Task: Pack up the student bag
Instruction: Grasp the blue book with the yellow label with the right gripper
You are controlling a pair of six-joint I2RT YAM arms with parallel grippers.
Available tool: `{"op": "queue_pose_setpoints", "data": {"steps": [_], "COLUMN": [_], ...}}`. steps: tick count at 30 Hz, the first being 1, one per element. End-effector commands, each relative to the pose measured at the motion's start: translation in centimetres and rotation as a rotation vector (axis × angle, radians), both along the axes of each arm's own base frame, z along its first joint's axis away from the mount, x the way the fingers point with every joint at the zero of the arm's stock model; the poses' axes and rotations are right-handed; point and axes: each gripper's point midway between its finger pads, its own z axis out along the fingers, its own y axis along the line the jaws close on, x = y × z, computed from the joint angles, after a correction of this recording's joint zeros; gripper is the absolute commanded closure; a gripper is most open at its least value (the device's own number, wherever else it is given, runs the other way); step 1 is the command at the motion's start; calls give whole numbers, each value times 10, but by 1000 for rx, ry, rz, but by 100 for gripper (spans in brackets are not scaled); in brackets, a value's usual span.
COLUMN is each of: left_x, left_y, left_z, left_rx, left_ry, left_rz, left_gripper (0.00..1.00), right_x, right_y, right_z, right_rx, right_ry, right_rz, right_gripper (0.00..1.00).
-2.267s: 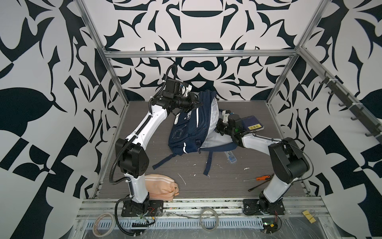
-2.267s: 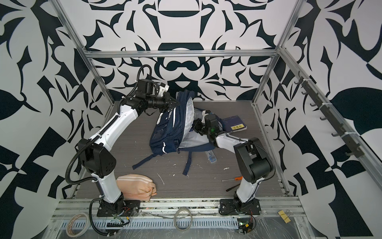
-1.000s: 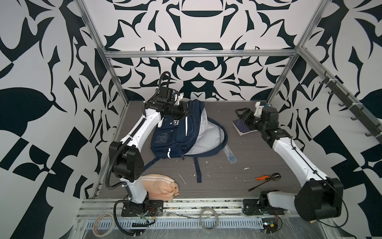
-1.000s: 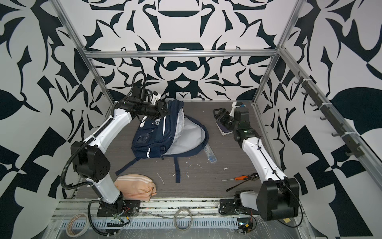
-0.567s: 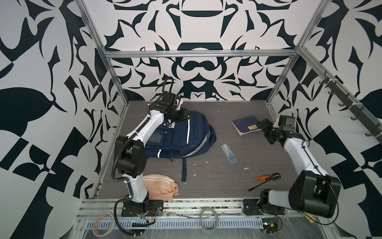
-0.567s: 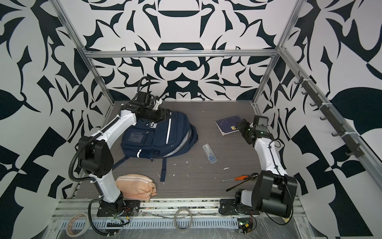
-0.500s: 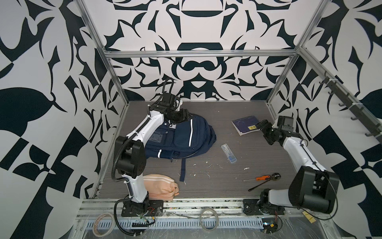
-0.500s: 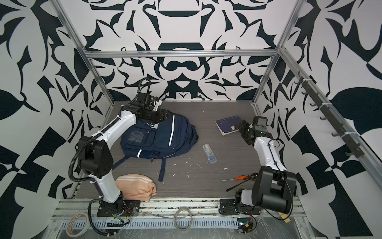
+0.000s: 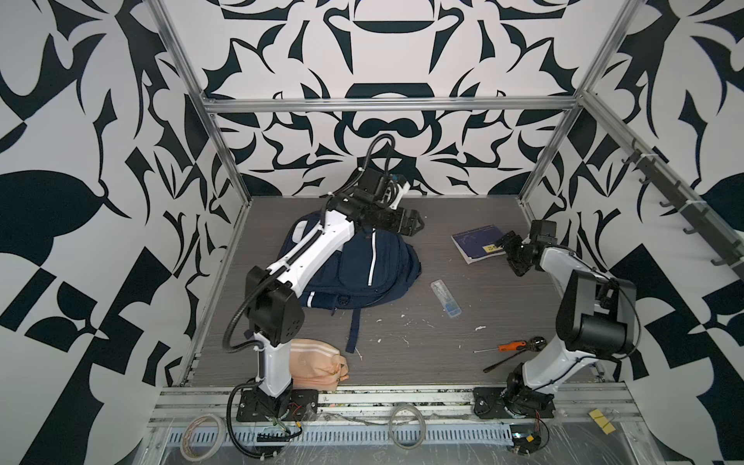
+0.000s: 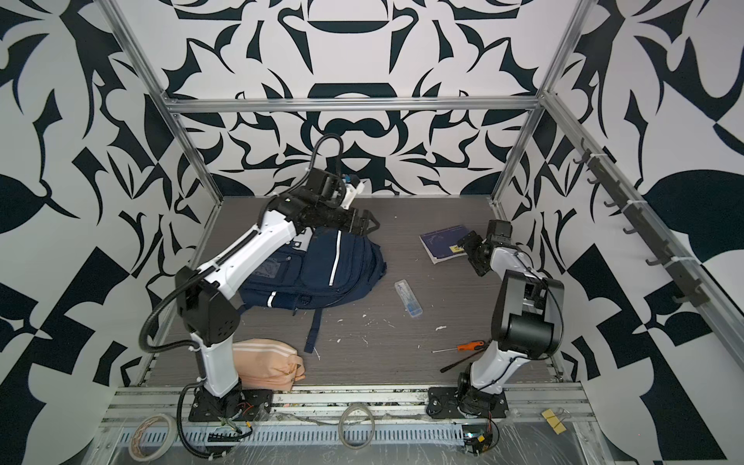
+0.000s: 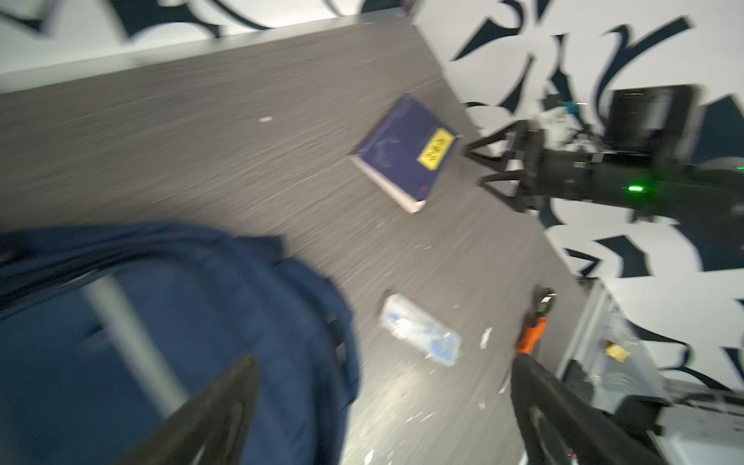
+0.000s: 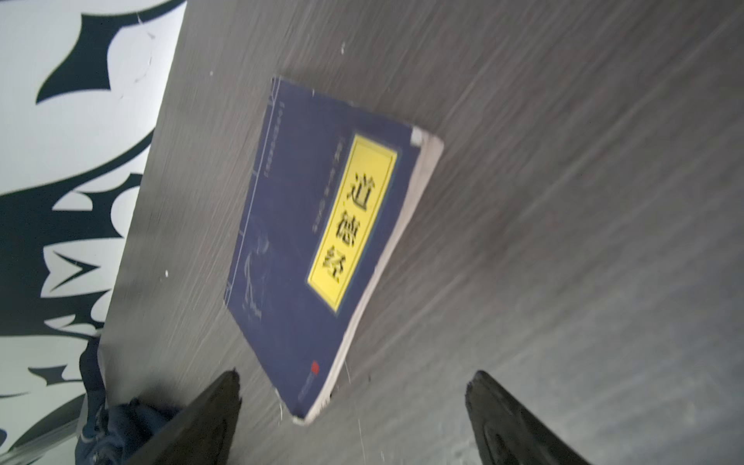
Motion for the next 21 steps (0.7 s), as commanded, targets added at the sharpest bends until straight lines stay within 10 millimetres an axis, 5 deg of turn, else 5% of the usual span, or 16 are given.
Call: {"op": "queue_pose_setpoints", "data": {"steps": [1, 9, 17, 21], "left_x": [-4, 14, 25, 29], "left_y": [-47, -90, -92, -95], "left_z": [-28, -61, -103, -118], "left_rx": [-88, -149, -79, -76], "left_ry": [100, 142, 162, 209], "left_rz": [-81, -129, -115, -96], "left_gripper": [0, 1, 2, 2], "right_x": [20, 44, 78, 100], "right_y": [-17, -31, -37, -20], "right_z": [8, -6, -35, -36], "right_rx": [-34, -66, -45, -21], "right_ry": [-51, -22, 8, -6], "right_rz": [-36, -45, -24, 36], "right_gripper": [9, 9, 11, 13]}}
